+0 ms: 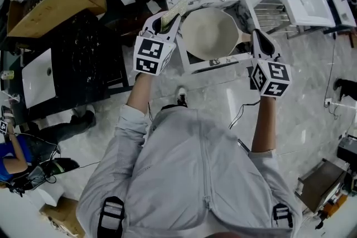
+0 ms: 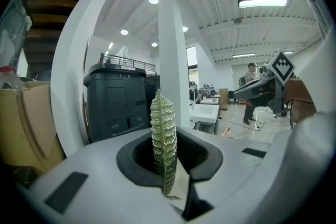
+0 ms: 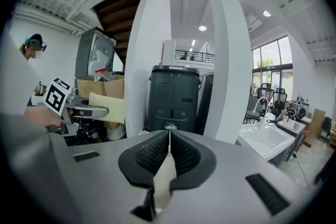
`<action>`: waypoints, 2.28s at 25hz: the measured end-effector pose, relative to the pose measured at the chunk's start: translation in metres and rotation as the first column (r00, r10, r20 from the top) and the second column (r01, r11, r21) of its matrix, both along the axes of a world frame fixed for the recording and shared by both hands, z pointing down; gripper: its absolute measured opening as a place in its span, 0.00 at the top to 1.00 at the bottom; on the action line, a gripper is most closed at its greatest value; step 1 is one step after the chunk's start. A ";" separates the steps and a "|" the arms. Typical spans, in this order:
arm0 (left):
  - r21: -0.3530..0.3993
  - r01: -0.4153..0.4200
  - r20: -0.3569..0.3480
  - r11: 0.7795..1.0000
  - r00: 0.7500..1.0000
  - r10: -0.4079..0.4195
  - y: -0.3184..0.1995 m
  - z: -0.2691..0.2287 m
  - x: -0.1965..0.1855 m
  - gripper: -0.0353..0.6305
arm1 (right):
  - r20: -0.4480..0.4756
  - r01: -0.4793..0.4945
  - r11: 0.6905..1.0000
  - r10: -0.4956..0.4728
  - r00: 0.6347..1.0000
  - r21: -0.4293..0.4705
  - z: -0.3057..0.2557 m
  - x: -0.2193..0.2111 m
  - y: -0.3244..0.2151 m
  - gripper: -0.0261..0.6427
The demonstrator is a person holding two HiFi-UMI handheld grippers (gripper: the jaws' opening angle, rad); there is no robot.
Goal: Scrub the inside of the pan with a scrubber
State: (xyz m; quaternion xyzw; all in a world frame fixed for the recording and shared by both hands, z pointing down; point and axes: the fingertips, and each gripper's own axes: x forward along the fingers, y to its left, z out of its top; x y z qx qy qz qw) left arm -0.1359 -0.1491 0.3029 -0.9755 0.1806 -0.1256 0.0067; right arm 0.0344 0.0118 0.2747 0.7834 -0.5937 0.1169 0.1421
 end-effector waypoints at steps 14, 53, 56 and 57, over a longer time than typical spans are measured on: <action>-0.029 -0.040 0.071 0.999 0.997 0.042 -0.019 0.031 0.039 0.84 | 0.040 -0.001 1.000 0.002 0.999 -0.029 0.023 0.031 -0.023 0.91; -0.252 0.182 0.398 0.950 0.915 -0.070 -0.056 0.233 0.178 0.84 | 0.186 0.168 0.974 -0.138 0.973 -0.152 0.129 0.158 -0.096 0.91; -0.273 0.232 0.417 0.934 0.903 -0.103 -0.059 0.246 0.180 0.84 | 0.191 0.179 0.971 -0.147 0.970 -0.160 0.134 0.162 -0.096 0.91; -0.276 0.250 0.422 0.928 0.899 -0.116 -0.060 0.250 0.181 0.84 | 0.194 0.183 0.970 -0.151 0.969 -0.162 0.135 0.164 -0.096 0.91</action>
